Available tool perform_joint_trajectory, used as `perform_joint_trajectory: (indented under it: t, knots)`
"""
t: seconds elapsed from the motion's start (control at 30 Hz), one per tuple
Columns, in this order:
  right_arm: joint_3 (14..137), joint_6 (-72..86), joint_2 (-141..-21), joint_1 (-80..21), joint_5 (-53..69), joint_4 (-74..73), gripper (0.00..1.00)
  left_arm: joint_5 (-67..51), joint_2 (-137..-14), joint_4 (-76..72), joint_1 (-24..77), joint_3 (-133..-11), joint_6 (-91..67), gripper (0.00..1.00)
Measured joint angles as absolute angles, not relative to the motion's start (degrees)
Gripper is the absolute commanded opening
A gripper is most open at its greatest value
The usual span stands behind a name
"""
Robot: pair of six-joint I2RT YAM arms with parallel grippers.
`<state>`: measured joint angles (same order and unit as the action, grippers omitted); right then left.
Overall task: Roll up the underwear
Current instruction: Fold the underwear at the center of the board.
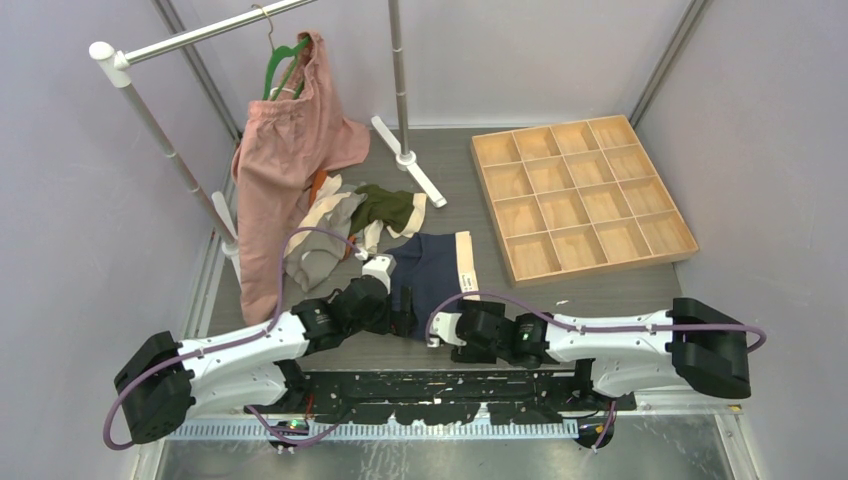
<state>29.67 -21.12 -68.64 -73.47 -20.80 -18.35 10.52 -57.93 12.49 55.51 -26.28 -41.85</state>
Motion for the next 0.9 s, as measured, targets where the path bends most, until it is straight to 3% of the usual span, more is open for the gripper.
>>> perform_joint_trajectory:
  t: [0.07,0.23,0.6,0.9]
  knots:
    - [29.7,-21.3,-69.4,-72.1,-20.8,-17.2,0.64,10.5,-57.9,12.5,55.5,-26.3,-41.9,0.92]
    - [29.7,-22.2,-71.0,-69.0,-20.9,-16.3,0.51,10.5,-57.9,12.4,55.5,-26.1,-42.7,0.91]
    - [30.1,-20.8,-71.3,-68.3,-17.3,-16.3,0.04,8.8,-56.8,10.6,55.5,-22.9,-45.1,0.92]
    - [33.9,-16.4,-73.4,-69.1,-11.5,-13.1,0.01,8.8,-51.1,8.6,55.5,-21.3,-49.2,0.93]
